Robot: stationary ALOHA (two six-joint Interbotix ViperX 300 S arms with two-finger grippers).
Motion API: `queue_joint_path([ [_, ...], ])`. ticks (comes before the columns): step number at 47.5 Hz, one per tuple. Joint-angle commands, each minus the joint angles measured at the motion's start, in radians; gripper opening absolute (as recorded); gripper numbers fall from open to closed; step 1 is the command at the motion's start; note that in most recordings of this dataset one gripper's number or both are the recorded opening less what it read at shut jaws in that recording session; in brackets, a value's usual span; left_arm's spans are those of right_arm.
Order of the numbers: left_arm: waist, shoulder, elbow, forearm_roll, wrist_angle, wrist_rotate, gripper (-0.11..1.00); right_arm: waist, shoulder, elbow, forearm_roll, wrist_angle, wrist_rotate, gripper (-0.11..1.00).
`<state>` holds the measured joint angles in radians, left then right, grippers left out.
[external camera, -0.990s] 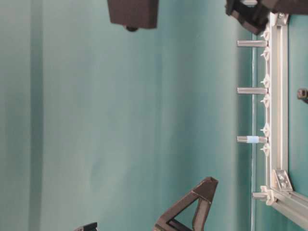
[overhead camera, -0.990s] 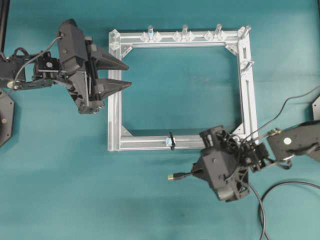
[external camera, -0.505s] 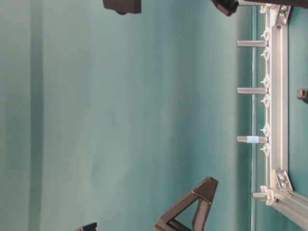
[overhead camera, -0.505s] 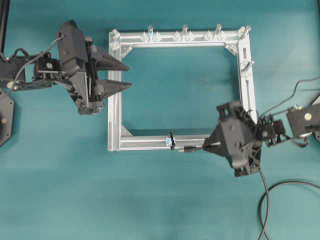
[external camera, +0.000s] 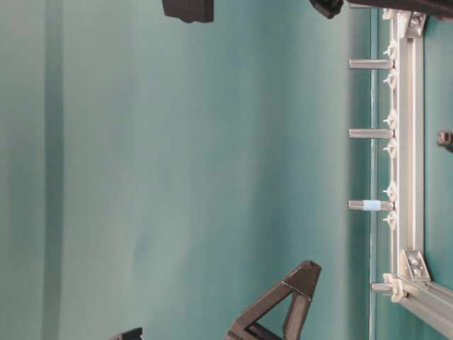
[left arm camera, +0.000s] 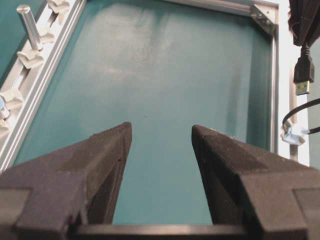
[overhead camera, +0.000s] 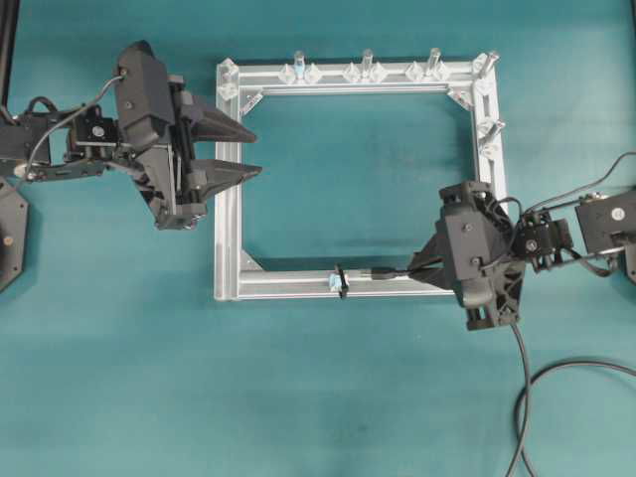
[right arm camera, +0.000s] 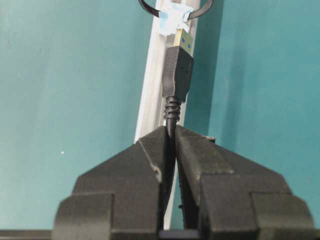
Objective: Insert the wire through the string loop located in the center.
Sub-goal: 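Align the USB plug with the zip-tie loop on the bottom rail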
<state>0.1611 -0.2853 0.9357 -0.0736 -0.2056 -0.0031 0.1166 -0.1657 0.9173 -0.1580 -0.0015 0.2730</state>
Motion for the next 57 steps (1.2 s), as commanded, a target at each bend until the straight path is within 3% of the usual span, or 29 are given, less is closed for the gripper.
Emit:
queue_joint_path([
  [1, -0.003, -0.015, -0.008, 0.003, -0.005, 0.0, 0.54, -0.003, -0.021, -0.006, -0.002, -0.012, 0.0, 0.07],
  [57, -0.003, -0.015, -0.008, 0.003, -0.005, 0.002, 0.54, -0.006, 0.006, -0.028, -0.002, -0.061, -0.002, 0.07],
])
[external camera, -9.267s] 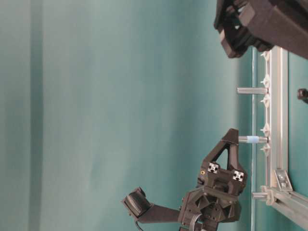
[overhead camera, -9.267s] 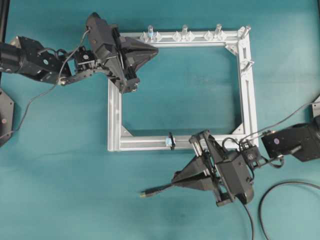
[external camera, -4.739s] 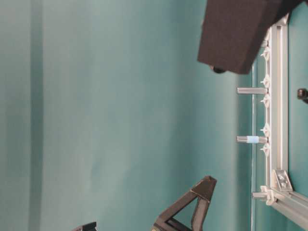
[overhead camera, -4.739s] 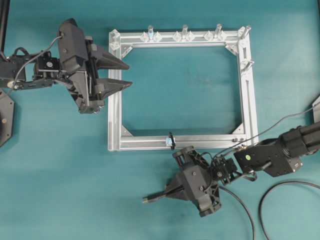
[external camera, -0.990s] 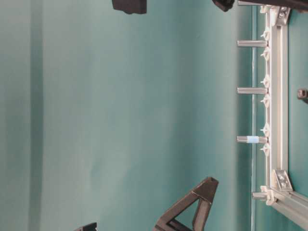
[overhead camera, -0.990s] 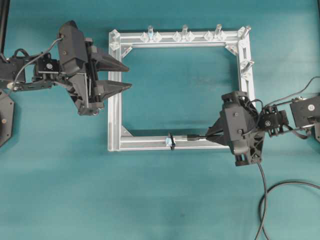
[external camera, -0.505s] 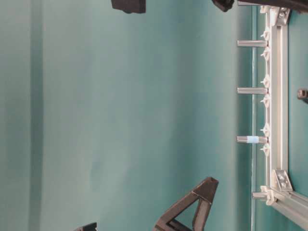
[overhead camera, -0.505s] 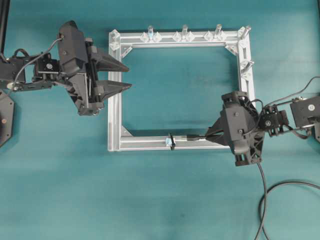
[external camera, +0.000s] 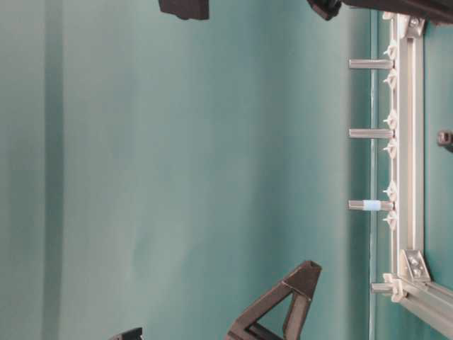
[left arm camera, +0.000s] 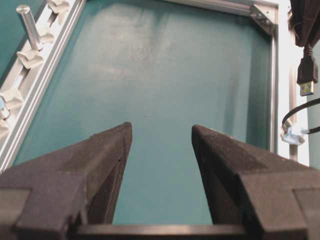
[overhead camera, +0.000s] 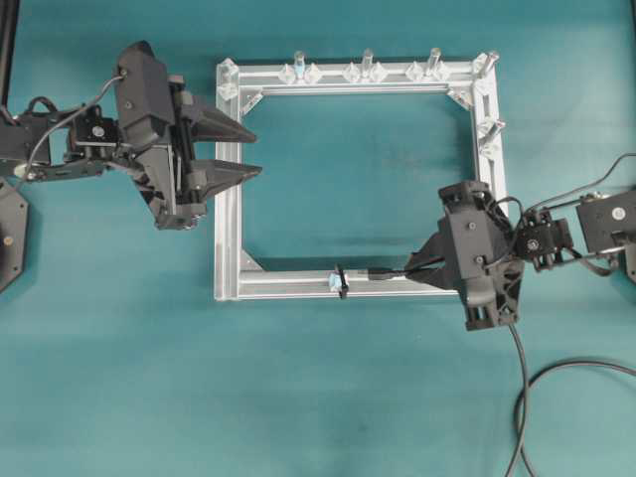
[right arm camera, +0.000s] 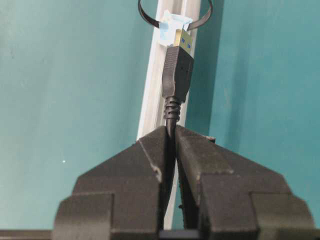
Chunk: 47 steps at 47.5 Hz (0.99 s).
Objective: Insert the wire through the string loop located in the center.
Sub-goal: 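Align the USB plug with the zip-tie loop on the bottom rail, then push the USB plug leftward through the zip-tie loop with the right gripper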
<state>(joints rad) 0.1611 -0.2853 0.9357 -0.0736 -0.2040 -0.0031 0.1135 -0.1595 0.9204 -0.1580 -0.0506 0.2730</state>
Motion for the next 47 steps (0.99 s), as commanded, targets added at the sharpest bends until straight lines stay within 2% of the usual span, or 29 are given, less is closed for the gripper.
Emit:
queue_joint_path([
  [1, -0.003, -0.015, -0.008, 0.002, -0.006, 0.002, 0.54, -0.003, 0.005, -0.035, -0.002, -0.012, -0.002, 0.07],
  [31, -0.02, -0.015, 0.0, 0.003, -0.006, 0.002, 0.54, -0.014, 0.167, -0.192, -0.002, -0.014, -0.003, 0.07],
  [47, -0.052, -0.015, 0.003, 0.002, 0.021, 0.002, 0.54, -0.015, 0.204, -0.233, -0.002, -0.009, -0.003, 0.07],
])
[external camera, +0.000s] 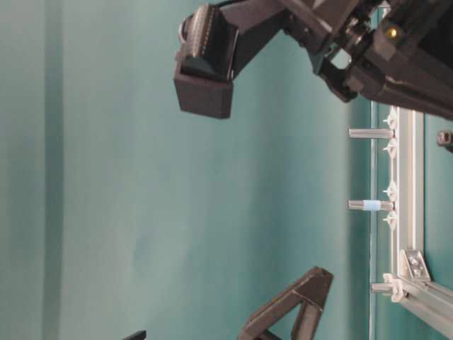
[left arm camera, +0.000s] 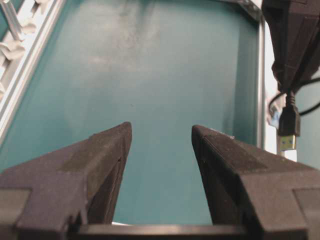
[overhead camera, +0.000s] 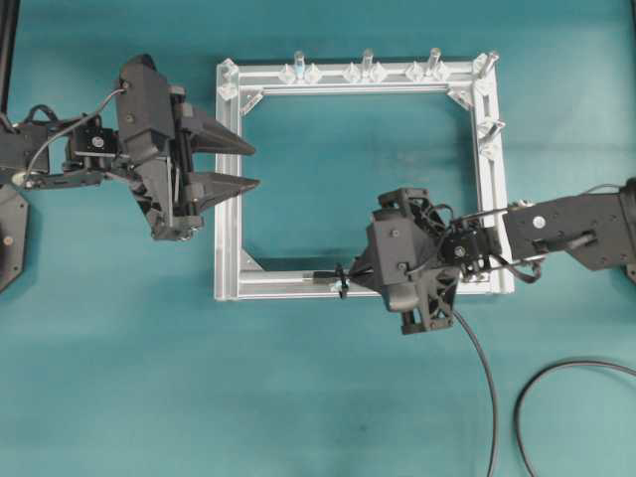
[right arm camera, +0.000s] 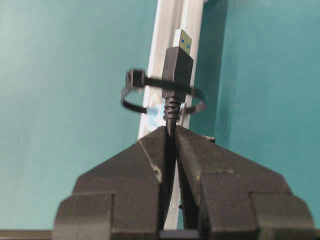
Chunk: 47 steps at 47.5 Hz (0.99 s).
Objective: Insert the wire through the string loop located in the center.
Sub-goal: 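Push the USB plug leftward through the zip-tie loop with the right gripper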
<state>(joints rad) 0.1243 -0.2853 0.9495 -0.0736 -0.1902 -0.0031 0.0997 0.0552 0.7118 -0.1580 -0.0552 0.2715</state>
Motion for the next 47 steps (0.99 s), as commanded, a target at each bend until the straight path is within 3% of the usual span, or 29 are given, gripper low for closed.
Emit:
queue_joint_path([
  [1, -0.018, -0.015, -0.011, 0.002, 0.014, 0.002, 0.54, -0.002, -0.011, -0.025, -0.002, -0.003, -0.002, 0.07],
  [21, -0.054, -0.015, -0.02, 0.003, 0.095, 0.008, 0.54, -0.005, -0.011, -0.017, -0.002, -0.002, -0.002, 0.07],
  [47, -0.175, -0.015, -0.032, 0.006, 0.232, 0.003, 0.54, -0.005, -0.011, -0.023, -0.002, -0.002, -0.002, 0.07],
])
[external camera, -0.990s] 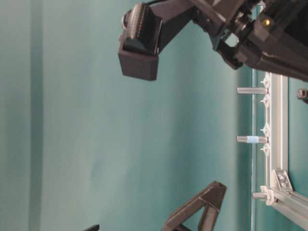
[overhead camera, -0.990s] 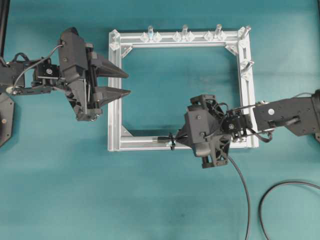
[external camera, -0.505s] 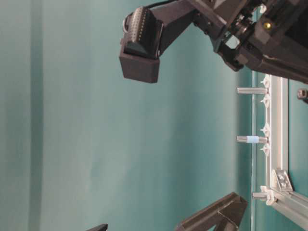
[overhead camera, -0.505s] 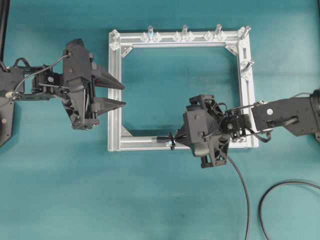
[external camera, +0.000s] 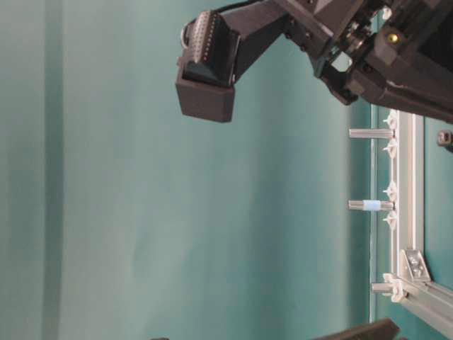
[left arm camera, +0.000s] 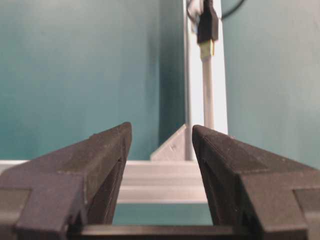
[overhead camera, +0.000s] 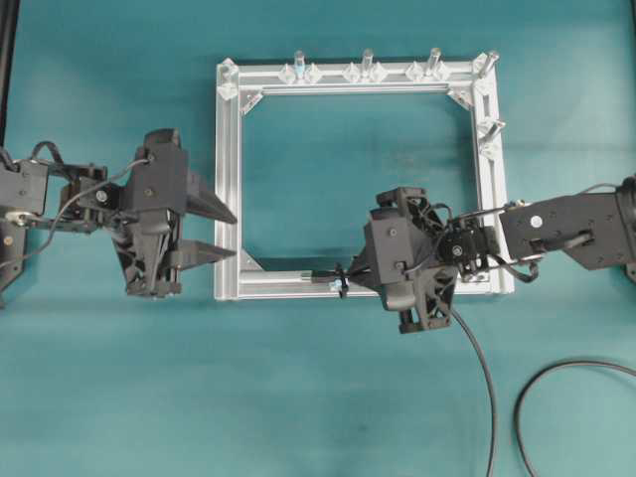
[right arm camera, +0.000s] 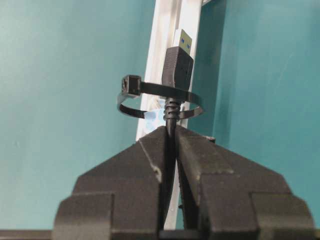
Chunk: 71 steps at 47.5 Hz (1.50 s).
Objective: Insert the wire through the string loop located in the center.
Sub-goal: 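Push the USB plug leftward through the zip-tie loop with the right gripper, then move the left gripper to the plug emerging from the loop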
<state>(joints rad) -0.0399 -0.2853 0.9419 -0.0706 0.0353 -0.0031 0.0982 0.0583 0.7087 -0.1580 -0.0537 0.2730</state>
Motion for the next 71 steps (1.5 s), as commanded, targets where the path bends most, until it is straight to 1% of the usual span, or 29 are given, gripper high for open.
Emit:
queue_joint_path([
  [1, -0.011, -0.015, -0.025, 0.003, 0.006, 0.003, 0.54, -0.003, -0.014, -0.02, -0.002, -0.003, -0.003, 0.07],
  [12, -0.012, -0.005, -0.06, 0.002, 0.008, 0.003, 0.54, -0.003, -0.014, -0.021, -0.002, -0.006, -0.003, 0.07],
  [17, -0.017, 0.018, -0.1, 0.003, 0.008, 0.003, 0.54, -0.003, -0.014, -0.021, -0.002, -0.009, -0.003, 0.07],
  [23, -0.031, 0.084, -0.161, 0.003, 0.008, 0.006, 0.54, -0.003, -0.015, -0.021, -0.002, -0.009, -0.003, 0.07],
  [31, -0.051, 0.173, -0.219, 0.003, 0.006, 0.005, 0.54, -0.003, -0.014, -0.021, -0.002, -0.009, -0.003, 0.07],
  [43, -0.064, 0.268, -0.311, 0.003, 0.006, 0.005, 0.55, -0.003, -0.014, -0.021, -0.002, -0.009, -0.003, 0.07],
  [50, -0.067, 0.301, -0.339, 0.003, 0.006, 0.005, 0.55, -0.003, -0.014, -0.021, -0.002, -0.009, -0.003, 0.07],
  [58, -0.072, 0.321, -0.36, 0.003, 0.006, 0.002, 0.57, -0.003, -0.014, -0.02, -0.002, -0.009, -0.002, 0.07],
  [71, -0.087, 0.336, -0.356, 0.003, 0.006, -0.002, 0.58, -0.003, -0.015, -0.023, -0.002, -0.009, -0.003, 0.07],
])
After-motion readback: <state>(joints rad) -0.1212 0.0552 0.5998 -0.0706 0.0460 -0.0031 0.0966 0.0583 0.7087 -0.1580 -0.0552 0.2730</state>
